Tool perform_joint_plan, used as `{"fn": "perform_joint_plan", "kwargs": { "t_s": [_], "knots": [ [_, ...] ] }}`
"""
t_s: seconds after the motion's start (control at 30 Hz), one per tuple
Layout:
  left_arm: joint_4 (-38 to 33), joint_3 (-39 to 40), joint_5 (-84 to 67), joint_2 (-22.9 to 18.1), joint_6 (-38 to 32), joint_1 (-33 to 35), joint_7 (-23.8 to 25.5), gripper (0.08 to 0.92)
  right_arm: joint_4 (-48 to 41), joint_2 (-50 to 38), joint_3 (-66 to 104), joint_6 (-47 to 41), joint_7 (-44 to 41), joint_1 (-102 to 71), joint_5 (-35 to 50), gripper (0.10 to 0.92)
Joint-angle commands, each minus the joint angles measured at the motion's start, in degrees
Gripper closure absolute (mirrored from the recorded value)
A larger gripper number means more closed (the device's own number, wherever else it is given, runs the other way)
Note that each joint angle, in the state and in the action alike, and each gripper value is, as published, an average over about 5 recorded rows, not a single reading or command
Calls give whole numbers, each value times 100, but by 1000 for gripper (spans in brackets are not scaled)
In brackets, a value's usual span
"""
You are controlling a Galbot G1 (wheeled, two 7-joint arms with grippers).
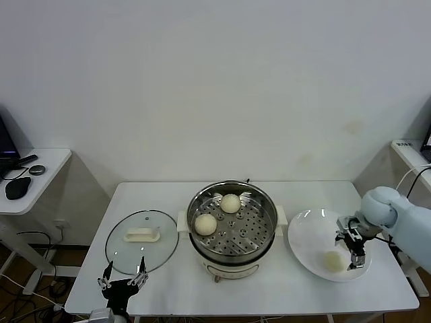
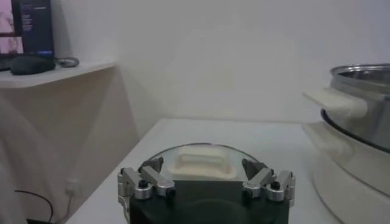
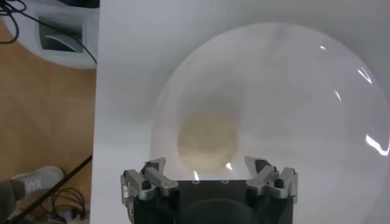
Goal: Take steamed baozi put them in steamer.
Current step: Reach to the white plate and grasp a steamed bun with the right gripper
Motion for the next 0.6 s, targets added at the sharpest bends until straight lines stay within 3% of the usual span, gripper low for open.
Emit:
{"fn": "perform_joint_plan", "kwargs": {
  "t_s": [0.03, 0.6],
  "knots": [
    [6, -11, 1, 5, -2, 23, -11, 177, -148, 189, 169, 22, 189, -250, -154, 203],
    [49, -2, -2, -3, 0, -10, -12, 177, -235, 364, 149, -25, 62, -274, -237, 203]
  ]
}}
